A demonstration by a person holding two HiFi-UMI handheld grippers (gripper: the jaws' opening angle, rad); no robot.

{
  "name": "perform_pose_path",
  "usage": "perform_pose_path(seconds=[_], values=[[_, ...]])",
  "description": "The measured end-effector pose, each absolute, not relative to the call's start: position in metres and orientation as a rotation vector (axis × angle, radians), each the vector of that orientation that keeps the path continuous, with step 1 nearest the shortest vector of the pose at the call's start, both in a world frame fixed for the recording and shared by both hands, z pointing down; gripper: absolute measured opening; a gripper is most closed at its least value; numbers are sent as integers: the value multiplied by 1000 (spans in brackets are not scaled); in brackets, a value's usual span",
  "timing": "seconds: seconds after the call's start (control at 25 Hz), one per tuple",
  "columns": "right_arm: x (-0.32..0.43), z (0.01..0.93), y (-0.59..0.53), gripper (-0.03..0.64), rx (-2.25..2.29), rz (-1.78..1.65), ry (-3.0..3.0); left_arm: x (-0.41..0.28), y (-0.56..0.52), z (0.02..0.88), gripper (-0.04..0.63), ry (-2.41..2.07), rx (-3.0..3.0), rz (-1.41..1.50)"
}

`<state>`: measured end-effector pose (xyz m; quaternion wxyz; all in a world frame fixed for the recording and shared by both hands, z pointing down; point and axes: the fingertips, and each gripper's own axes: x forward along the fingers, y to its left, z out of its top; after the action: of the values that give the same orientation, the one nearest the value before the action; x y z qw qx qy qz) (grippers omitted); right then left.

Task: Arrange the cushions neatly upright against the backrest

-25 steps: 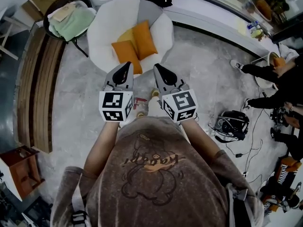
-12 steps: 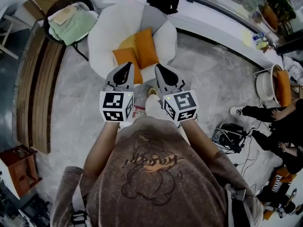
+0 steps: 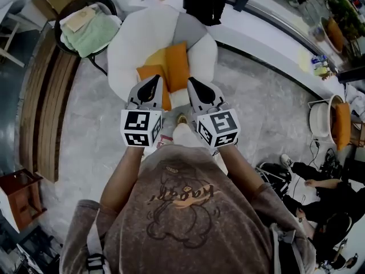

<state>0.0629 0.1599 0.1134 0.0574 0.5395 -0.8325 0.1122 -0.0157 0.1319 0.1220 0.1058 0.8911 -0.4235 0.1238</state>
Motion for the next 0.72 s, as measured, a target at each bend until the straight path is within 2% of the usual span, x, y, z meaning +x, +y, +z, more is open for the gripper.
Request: perform_pose_path(seconds=[0.72], values=[[92, 119, 54, 20, 1497, 344, -2616, 22, 31, 124, 5, -1413, 2540, 315]])
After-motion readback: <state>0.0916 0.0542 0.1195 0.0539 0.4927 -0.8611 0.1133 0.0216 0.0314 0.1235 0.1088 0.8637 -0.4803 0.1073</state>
